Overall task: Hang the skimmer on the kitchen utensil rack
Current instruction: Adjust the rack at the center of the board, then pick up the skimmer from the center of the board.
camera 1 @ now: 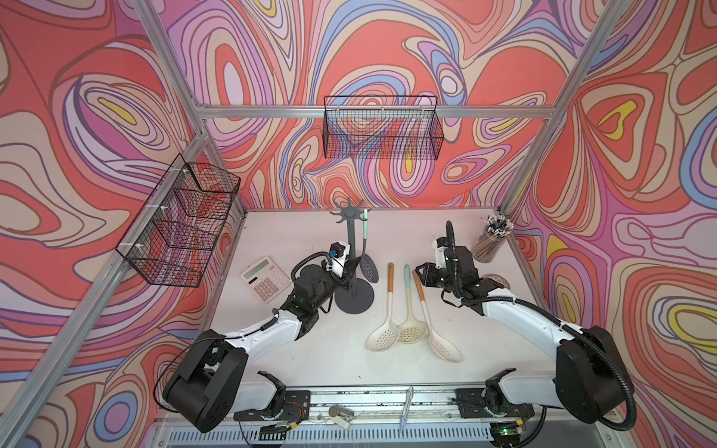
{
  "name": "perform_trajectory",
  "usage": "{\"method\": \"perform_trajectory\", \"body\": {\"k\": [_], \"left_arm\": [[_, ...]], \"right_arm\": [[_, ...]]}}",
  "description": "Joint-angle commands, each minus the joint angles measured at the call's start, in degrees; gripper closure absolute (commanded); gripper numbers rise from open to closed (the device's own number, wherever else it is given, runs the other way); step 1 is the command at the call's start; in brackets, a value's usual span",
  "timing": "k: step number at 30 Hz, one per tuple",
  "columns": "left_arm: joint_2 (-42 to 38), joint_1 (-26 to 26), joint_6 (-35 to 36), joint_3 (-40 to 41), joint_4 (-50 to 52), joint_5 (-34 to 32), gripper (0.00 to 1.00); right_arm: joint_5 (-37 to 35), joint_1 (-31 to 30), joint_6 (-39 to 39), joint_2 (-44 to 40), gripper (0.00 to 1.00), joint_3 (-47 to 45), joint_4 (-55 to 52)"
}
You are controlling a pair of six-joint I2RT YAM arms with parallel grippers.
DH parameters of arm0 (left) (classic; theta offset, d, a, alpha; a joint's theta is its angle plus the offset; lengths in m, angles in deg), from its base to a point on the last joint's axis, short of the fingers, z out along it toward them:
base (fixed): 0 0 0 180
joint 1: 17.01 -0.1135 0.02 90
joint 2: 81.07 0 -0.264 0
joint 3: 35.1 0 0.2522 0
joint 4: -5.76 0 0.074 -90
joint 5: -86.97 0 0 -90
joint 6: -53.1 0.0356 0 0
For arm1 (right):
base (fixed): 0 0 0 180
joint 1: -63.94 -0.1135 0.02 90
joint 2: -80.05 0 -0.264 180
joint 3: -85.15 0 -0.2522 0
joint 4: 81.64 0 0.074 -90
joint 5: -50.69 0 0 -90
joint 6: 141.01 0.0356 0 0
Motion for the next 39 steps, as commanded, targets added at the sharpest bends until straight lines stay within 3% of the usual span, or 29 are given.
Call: {"method": "perform_trajectory", "body": {"k": [1, 10, 15, 26, 39], "left_arm": [[1.0, 0.7, -0.8, 0.0, -8.9, -6.5, 1.00], [5.3, 3.9, -0.2, -1.3, -13.4, -14.6, 1.00], [7.1, 4.6, -0.9, -1.4, -15.1, -16.3, 1.00], [6.9, 4.8, -0.3, -1.9, -14.3, -14.2, 1.00], [6.5, 4.8, 0.6, -1.9, -14.0, -13.8, 1.00]], "right_arm": [[2.2, 1.6, -2.3, 2.4, 0.65, 3.3, -10.1], [1.1, 2.1, -0.5, 7.9, 0.61, 2.9, -16.7], [0.3, 2.0, 1.2, 10.7, 0.66, 0.7, -15.1], [-0.4, 2.1, 1.4, 14.5, 0.76, -2.1, -11.9], [-1.3, 0.8, 1.7, 16.4, 0.75, -1.7, -12.5]]}}
